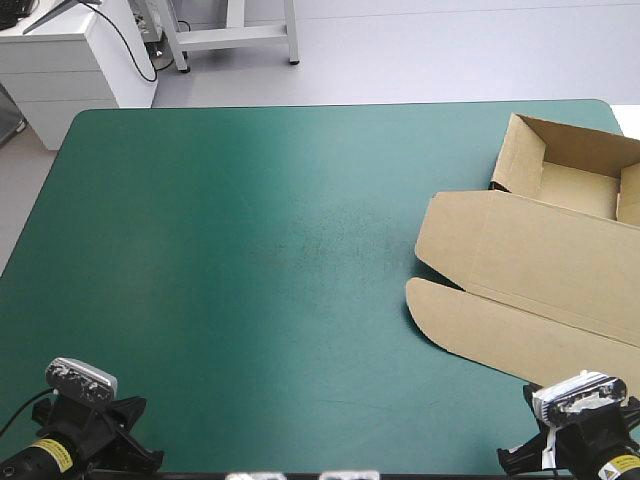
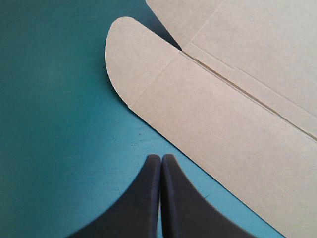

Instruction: Fold the box

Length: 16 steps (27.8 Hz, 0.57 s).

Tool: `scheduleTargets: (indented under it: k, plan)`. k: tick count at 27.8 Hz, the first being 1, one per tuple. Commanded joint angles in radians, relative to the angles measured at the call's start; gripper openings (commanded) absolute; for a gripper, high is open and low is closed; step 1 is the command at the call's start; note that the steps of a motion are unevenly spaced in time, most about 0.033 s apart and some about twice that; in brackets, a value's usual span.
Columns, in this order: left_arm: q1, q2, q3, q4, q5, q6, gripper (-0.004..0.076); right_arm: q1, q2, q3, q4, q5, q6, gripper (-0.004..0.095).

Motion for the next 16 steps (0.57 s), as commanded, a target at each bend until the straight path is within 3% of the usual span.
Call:
scheduleTargets:
  k: [1,16]
  plan:
    - [-0.004,0.010,-0.013,-0.028,-0.086,0.000,-0.0008,0.002,0.013,0.006,0.026,-0.056,-0.007,-0.0015]
    - [-0.004,0.009,0.000,-0.024,-0.055,0.000,-0.0008,0.002,0.013,0.033,0.025,-0.049,-0.007,-0.0016]
